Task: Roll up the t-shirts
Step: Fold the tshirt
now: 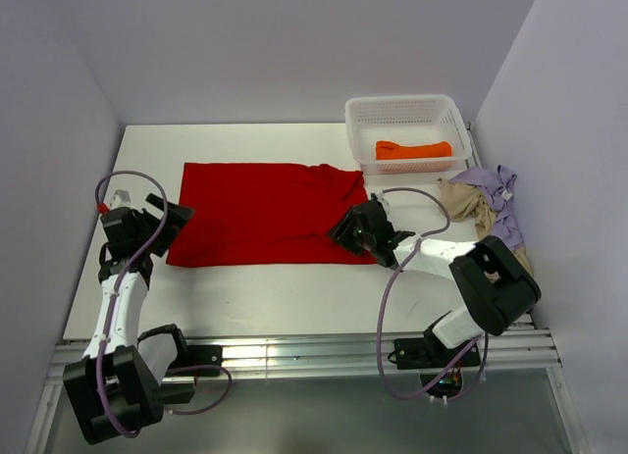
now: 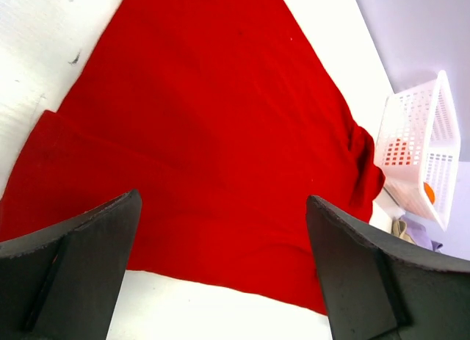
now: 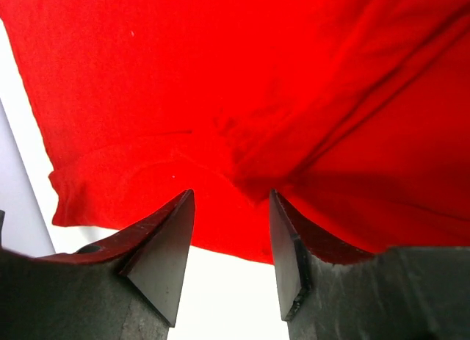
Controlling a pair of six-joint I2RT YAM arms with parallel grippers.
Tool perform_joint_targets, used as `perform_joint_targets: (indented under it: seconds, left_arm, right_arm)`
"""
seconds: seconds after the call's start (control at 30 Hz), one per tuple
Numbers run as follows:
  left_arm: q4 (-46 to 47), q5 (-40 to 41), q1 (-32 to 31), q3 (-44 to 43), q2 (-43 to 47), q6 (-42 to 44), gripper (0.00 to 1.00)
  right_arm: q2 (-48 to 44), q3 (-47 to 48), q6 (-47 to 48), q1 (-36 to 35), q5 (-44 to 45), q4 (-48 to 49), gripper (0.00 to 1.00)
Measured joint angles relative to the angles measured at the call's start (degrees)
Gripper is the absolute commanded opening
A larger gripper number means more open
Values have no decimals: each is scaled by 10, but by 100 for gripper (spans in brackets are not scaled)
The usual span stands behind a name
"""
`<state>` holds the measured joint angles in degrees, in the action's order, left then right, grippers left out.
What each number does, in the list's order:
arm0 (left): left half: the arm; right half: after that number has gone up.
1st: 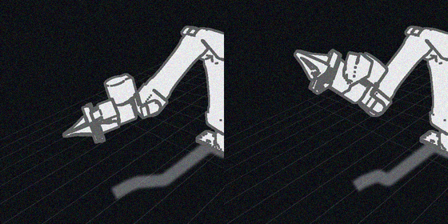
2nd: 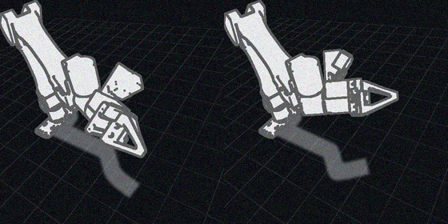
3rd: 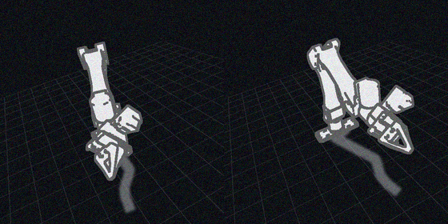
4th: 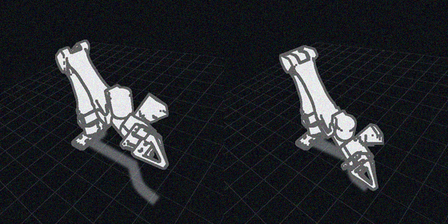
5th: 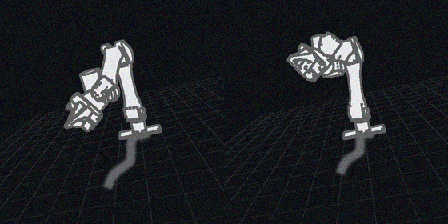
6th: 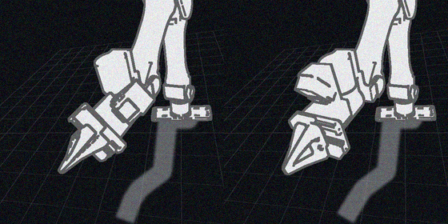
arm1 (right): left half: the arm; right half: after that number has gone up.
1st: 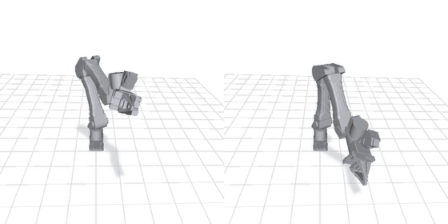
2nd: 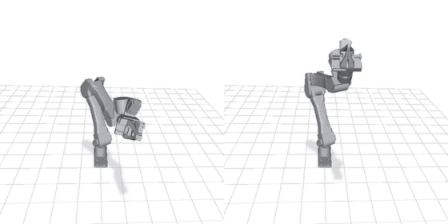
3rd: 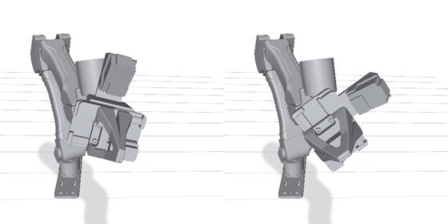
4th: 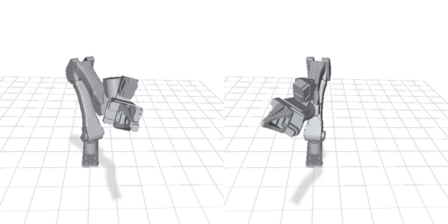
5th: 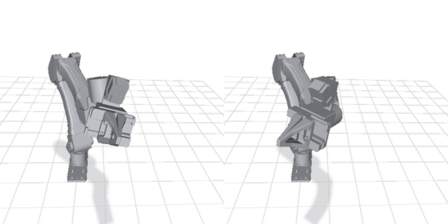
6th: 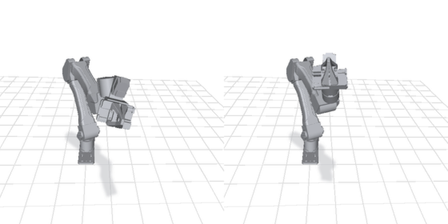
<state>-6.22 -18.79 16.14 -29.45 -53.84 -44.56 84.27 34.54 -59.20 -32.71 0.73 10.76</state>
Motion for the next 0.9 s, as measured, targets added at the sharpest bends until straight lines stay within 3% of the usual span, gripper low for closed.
perform_joint_targets:
  seconds: [0.23, 0.43, 0.53, 0.6, 0.9]
  left_arm:
    - [31, -18, -13, 9, -34, -7, 99]
    - [50, -21, -26, 22, -58, -7, 98]
    - [60, -22, -30, 26, -64, -7, 98]
    - [63, -23, -32, 29, -65, -6, 98]
    - [69, -23, -38, 30, -73, 0, 98]
  right_arm:
    - [40, 7, -31, -25, 21, 18, 49]
    - [42, 9, -47, -34, 45, 23, 38]
    - [48, 16, -51, -37, 55, 22, 7]
    - [54, 25, -53, -38, 60, 21, 0]
    - [106, 133, -29, -39, 72, 3, 2]
